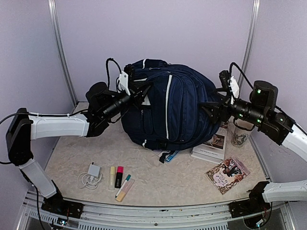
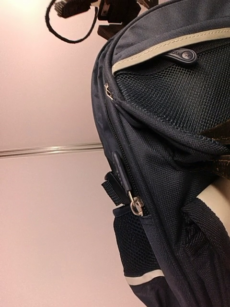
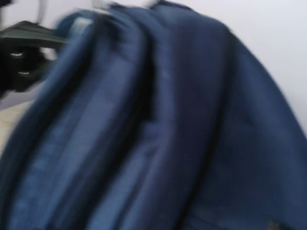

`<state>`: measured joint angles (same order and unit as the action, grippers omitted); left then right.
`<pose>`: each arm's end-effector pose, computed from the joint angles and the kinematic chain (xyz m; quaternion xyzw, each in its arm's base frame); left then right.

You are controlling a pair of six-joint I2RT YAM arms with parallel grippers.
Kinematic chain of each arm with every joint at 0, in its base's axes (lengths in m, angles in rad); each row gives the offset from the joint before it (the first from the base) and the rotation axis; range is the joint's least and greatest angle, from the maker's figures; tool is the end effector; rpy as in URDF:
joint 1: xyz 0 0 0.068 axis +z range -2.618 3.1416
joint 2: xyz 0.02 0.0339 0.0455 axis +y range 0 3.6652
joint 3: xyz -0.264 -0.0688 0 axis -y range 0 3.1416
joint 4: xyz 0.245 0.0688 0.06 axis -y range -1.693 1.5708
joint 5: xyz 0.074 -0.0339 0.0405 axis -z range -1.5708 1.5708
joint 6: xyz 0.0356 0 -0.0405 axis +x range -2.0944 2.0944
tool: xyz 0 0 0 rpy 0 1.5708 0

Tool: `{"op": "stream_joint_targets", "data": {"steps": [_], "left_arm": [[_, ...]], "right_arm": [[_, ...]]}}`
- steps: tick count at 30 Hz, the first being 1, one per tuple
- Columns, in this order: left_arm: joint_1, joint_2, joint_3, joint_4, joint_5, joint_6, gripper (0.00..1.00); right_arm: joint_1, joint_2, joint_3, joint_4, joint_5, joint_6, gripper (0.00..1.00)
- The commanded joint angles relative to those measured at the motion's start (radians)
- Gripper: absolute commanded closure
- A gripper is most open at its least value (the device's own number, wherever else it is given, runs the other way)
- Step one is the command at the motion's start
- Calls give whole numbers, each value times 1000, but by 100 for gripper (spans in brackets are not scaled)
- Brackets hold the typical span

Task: Pack the student bag
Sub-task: Pass from the left arm to the right

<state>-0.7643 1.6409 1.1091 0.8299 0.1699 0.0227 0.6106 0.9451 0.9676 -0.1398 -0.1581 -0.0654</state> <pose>0.2733 -0.2703 0.3364 0.2901 0.5207 -0.3374 0.7286 0.1749 0.1292 0.3802 -0.2965 0.6855 0.2352 0.6220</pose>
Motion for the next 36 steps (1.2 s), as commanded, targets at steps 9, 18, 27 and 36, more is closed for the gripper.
{"op": "stream_joint_targets", "data": {"steps": [9, 18, 27, 36], "left_arm": [[-32, -69, -44, 411, 163, 4, 100], [-49, -55, -105, 418, 305, 7, 100], [-88, -143, -58, -159, 338, 331, 72], [-194, -331, -35, -613, 296, 503, 36]], "right_arm": [[-89, 222, 39, 63, -137, 121, 21], [-161, 333, 128, 117, -261, 73, 100], [-214, 351, 213, 270, -350, -65, 100], [-270, 393, 232, 457, -543, -172, 100]]}}
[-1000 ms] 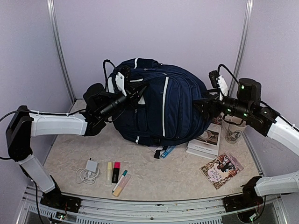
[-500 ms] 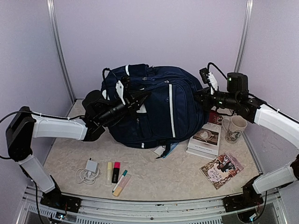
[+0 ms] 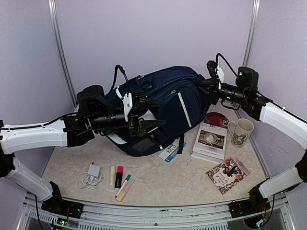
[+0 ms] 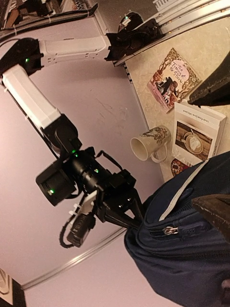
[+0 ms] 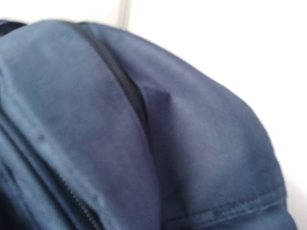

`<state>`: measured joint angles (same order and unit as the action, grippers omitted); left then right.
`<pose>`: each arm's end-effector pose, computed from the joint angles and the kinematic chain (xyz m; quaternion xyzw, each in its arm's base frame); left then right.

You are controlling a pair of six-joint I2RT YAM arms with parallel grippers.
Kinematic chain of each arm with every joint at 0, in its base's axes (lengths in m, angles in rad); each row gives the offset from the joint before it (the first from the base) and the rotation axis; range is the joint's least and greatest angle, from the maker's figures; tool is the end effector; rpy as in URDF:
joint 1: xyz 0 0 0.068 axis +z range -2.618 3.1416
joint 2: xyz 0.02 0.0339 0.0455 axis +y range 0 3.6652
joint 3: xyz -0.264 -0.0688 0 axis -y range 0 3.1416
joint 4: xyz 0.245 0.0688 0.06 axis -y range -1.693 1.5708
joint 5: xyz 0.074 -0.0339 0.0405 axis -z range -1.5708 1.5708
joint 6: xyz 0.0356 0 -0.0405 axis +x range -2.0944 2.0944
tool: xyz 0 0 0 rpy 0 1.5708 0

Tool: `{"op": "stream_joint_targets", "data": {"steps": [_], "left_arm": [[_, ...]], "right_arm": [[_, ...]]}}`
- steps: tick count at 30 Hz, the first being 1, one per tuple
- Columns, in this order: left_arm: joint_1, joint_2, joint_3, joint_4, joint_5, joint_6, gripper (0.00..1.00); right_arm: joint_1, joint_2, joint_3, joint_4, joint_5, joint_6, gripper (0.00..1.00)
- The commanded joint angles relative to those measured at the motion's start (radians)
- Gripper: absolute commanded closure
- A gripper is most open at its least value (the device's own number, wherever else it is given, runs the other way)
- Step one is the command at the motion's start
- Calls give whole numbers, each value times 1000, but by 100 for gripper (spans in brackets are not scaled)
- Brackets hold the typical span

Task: Pack the student bag
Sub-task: Pass from the left arm to the right, then pass from the right arm to the left

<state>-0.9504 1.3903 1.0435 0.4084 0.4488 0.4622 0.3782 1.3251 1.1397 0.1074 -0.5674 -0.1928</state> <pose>0.1789 -0.2769 0.3529 0.5568 0.4028 -0.3196 0.6524 0.2823 0.1327 0.3753 -0.3809 0.6227 0.2650 0.6300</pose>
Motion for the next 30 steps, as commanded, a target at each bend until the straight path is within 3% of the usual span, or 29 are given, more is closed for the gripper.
{"op": "stream_joint_targets", "data": {"steps": [1, 6, 9, 13, 19, 23, 24, 30], "left_arm": [[-7, -103, 36, -198, 6, 42, 32], [9, -121, 170, -266, -291, -112, 2], [28, -24, 333, -463, -404, -188, 1], [31, 83, 439, -648, -335, -225, 1], [45, 127, 438, -639, -430, -248, 1], [74, 142, 438, -615, -313, -278, 1], [79, 155, 442, -619, -263, -285, 5], [90, 243, 492, -671, 13, -334, 72]], "right_arm": [[-44, 23, 59, 219, -160, -51, 100], [-54, 69, 87, 216, -235, -56, 100], [-55, 89, 117, 198, -231, -21, 100], [-54, 98, 131, 200, -194, 16, 100], [-54, 105, 133, 197, -230, 12, 100], [-54, 120, 159, 186, -240, 11, 100], [-55, 129, 169, 184, -239, 16, 100], [-55, 178, 232, 148, -204, 56, 100]]}}
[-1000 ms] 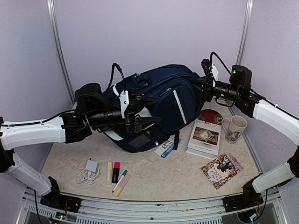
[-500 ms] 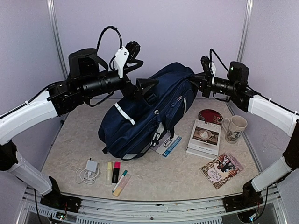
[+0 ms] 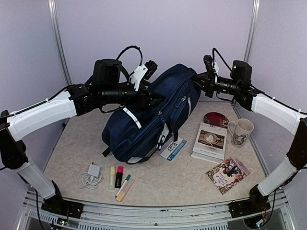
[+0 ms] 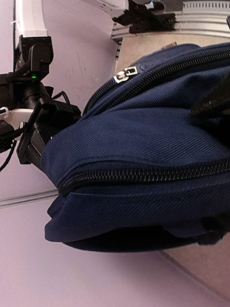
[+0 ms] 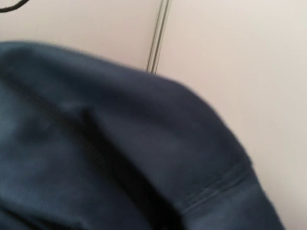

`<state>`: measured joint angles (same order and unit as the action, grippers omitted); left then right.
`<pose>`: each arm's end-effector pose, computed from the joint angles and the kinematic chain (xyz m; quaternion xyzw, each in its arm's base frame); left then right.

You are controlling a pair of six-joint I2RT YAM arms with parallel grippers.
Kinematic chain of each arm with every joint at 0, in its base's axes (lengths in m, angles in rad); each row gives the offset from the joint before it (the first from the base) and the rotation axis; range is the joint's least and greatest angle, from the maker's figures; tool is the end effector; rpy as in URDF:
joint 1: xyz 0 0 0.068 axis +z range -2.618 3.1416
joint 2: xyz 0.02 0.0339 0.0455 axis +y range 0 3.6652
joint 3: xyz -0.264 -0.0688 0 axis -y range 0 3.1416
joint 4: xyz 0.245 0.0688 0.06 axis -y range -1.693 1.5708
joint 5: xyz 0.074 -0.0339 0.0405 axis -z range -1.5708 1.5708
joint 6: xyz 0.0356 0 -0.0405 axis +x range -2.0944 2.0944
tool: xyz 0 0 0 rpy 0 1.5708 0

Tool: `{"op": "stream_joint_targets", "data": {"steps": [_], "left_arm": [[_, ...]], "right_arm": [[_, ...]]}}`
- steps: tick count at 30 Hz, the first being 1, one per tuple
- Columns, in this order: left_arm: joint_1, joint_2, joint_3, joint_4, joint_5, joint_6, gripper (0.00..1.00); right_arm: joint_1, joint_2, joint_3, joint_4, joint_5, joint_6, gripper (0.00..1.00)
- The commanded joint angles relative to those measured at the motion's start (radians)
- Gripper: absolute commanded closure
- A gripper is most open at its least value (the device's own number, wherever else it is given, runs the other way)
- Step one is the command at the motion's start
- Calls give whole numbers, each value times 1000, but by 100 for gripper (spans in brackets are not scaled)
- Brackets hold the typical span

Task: Pack the student bag
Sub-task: Pass from the right arm to the left, then grab the upper front pocket of the student bag.

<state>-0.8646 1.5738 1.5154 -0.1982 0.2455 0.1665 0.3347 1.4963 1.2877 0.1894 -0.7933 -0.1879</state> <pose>0.2360 -0.2901 0.3956 0.4525 0.6468 -0.2984 0.5365 0.3236 0.1394 0.3828 -0.4315 0.5662 0.3224 0.6240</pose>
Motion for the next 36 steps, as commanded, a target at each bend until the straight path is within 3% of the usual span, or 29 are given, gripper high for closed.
{"op": "stream_joint_targets", "data": {"steps": [1, 2, 3, 7, 11, 15, 17, 23, 26, 30, 36], "left_arm": [[7, 66, 19, -57, 230, -48, 83], [9, 70, 17, -49, 232, -57, 95], [13, 70, 17, -34, 220, -76, 100], [23, 23, -43, 144, 47, -216, 100], [-16, -29, -102, 282, -48, -212, 100], [-39, -33, -86, 304, -151, -184, 100], [-40, -23, -62, 300, -199, -175, 100], [-49, 3, -17, 305, -241, -149, 100], [-53, 15, -8, 306, -224, -153, 100], [-59, 21, -11, 326, -179, -163, 100], [-63, 15, -20, 342, -177, -166, 100]], "right_arm": [[-11, 10, 86, 62, 29, 57, 100], [-11, 13, 86, 62, 43, 63, 100], [-11, 11, 87, 59, 63, 73, 99], [-11, -18, 106, -41, 217, 64, 56], [-11, -136, 53, -139, 355, 14, 36], [20, -248, -10, -270, 369, -101, 33], [91, -307, -54, -307, 383, -203, 33], [349, -478, -230, -162, 448, -352, 38], [464, -493, -262, -146, 591, -412, 42], [580, -434, -254, -177, 790, -502, 40], [608, -353, -188, -288, 1027, -534, 41]]}}
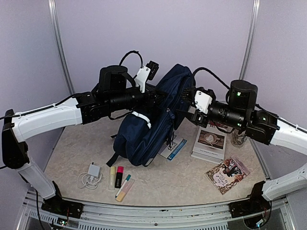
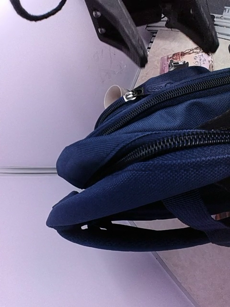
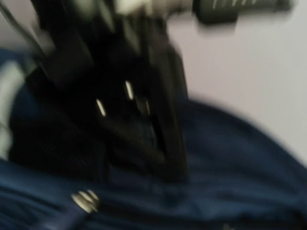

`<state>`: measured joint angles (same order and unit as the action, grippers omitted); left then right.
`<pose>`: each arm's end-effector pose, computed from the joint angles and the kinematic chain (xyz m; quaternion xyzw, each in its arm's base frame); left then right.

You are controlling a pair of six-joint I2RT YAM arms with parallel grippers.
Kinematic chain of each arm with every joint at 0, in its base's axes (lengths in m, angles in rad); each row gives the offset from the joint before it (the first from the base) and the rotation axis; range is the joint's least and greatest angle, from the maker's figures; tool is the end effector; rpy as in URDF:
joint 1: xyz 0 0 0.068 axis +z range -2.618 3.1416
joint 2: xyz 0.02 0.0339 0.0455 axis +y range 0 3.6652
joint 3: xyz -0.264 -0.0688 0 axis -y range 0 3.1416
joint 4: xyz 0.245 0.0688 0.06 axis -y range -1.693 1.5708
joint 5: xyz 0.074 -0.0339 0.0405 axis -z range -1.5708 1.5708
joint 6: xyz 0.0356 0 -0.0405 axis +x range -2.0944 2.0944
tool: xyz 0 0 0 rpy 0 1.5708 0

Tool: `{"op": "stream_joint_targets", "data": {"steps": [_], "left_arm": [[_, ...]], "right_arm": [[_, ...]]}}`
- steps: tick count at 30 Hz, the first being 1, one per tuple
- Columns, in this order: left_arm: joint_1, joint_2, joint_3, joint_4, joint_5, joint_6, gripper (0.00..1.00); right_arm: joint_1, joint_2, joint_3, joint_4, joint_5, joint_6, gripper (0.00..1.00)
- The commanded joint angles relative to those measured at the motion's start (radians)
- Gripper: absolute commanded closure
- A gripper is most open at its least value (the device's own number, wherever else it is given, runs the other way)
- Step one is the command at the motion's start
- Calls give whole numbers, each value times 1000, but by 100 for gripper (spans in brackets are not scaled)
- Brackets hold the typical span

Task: Pack the student bag
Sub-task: Grab the upper front pocket of the student bag.

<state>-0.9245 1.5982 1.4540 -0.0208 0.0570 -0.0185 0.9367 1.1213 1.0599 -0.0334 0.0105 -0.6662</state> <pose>0.2311 -0.3097 0.3836 0.3504 0.6777 -0.3129 0.5658 0.1559 0.2113 0.3858 -0.5290 0.5172 0.0869 0.6672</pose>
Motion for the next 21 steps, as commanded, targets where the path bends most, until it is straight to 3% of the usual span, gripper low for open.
{"op": "stream_joint_targets", "data": {"steps": [1, 5, 14, 17, 21], "left_arm": [[-4, -8, 42, 165, 14, 21, 100], [-8, -7, 42, 166, 7, 35, 100], [-23, -15, 30, 176, 68, 83, 100], [-25, -18, 28, 176, 90, 95, 100], [-33, -14, 29, 166, 112, 108, 100]], "right_arm": [[5, 22, 34, -66, 235, -66, 41], [5, 31, 28, -67, 301, -79, 40], [-2, 93, 52, -60, 488, -143, 51], [-13, 100, 63, -45, 504, -140, 61], [-19, 110, 92, -21, 482, -144, 64]]}}
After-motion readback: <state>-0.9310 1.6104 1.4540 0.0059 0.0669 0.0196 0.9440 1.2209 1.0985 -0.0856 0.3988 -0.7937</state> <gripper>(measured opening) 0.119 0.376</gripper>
